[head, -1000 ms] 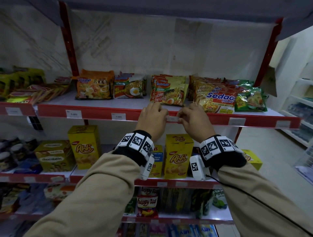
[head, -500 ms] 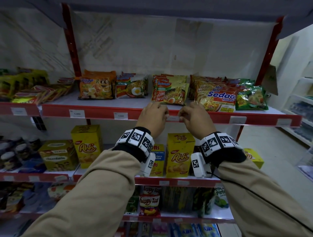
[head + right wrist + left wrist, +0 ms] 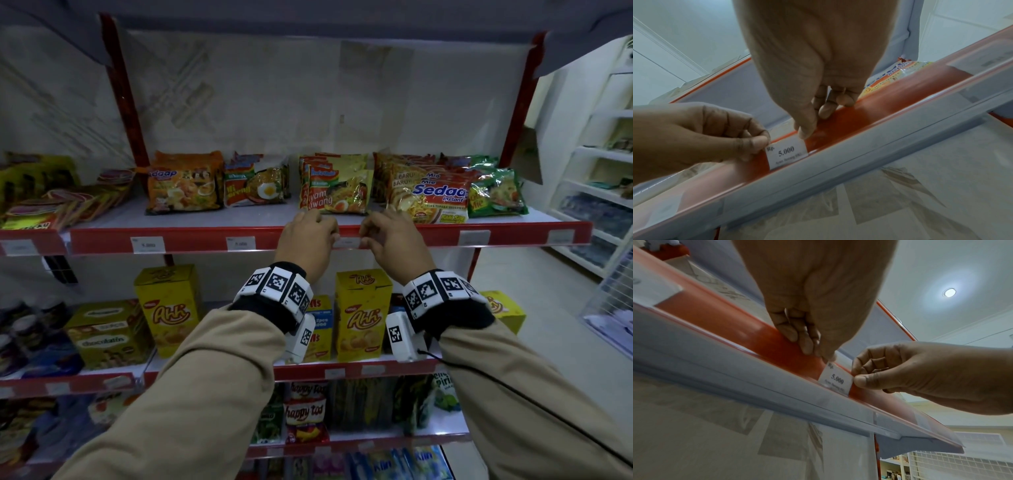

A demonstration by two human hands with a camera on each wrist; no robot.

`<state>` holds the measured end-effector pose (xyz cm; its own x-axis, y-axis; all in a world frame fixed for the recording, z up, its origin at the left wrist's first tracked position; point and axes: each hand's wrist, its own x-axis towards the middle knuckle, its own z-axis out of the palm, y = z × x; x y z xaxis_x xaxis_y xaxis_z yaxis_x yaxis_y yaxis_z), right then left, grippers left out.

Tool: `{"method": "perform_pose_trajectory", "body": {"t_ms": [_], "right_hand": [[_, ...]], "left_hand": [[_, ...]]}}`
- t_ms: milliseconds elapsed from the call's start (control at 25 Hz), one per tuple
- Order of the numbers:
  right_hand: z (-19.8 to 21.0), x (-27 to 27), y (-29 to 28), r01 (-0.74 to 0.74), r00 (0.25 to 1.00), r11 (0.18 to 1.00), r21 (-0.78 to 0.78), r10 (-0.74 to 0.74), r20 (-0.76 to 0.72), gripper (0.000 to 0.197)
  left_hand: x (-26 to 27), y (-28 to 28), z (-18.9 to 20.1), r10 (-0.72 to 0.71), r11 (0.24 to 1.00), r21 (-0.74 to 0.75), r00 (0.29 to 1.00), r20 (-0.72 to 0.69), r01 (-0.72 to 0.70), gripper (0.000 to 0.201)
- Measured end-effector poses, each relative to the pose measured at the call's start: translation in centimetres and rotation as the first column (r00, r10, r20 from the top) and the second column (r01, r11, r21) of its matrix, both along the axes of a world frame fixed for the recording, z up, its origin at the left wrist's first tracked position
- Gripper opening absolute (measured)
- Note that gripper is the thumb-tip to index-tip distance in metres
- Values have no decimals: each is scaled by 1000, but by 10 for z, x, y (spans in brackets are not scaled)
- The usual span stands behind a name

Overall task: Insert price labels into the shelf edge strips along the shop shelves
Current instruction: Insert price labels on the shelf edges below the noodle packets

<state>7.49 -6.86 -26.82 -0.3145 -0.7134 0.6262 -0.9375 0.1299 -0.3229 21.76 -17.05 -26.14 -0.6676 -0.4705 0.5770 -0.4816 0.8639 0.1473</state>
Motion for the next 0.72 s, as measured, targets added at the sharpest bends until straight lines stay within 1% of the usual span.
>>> {"method": "perform_pose_trajectory", "body": {"t_ms": [120, 320, 400, 480, 560, 640, 720], "right_hand": [[-2, 1, 0, 22, 1000, 999, -26, -22, -3, 14], [-3, -5, 7, 102, 994, 995, 0, -102, -47, 23], [-2, -11, 14, 140, 988, 990, 6, -139, -68, 23], [0, -18, 20, 169, 980, 985, 17, -167, -105, 23], [2, -25, 26, 197, 973, 980, 22, -193, -131, 24], [5, -34, 34, 228, 962, 973, 35, -219, -160, 25], [5, -44, 43, 261, 949, 964, 45, -248, -193, 26]], "left_hand": [[3, 0, -1, -22, 1000, -6, 999, -37, 22, 19], [9, 2, -5, -85, 996, -23, 989, -120, 83, 16], [8, 0, -2, -82, 996, -28, 991, -106, 80, 14], [6, 0, 1, -62, 997, -43, 994, -93, 58, 11], [4, 3, 2, -16, 995, -96, 996, -93, 7, 10], [0, 8, 3, 65, 980, -185, 995, -80, -79, 14], [-8, 14, 7, 124, 967, -216, 991, -54, -133, 20]]}}
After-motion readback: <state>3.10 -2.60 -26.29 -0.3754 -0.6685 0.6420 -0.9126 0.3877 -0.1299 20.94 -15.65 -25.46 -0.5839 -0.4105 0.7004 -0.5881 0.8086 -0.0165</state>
